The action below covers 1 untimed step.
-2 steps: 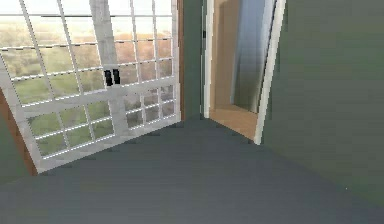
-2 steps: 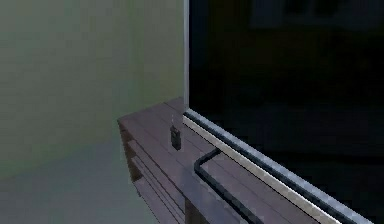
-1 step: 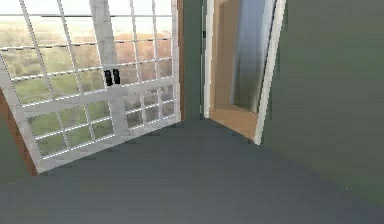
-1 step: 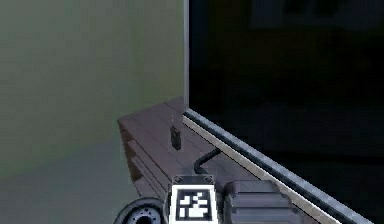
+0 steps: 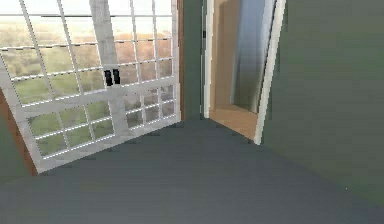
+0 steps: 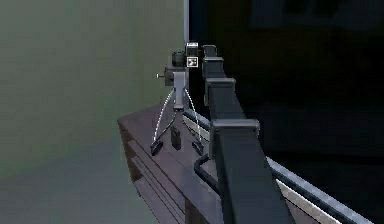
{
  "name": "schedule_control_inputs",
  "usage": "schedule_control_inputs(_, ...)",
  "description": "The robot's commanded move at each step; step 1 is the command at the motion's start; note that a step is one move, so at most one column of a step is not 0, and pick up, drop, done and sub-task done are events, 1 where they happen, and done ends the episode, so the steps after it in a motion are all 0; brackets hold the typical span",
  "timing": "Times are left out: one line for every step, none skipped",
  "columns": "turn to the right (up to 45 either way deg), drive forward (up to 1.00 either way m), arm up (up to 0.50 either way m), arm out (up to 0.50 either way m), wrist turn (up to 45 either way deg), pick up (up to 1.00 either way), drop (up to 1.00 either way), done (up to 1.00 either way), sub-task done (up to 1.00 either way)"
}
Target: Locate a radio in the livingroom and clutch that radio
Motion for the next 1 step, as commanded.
schedule_control_inputs(0.0, 0.00, 0.00, 0.00, 45.0, 0.00, 0.00, 0.00, 0.00)
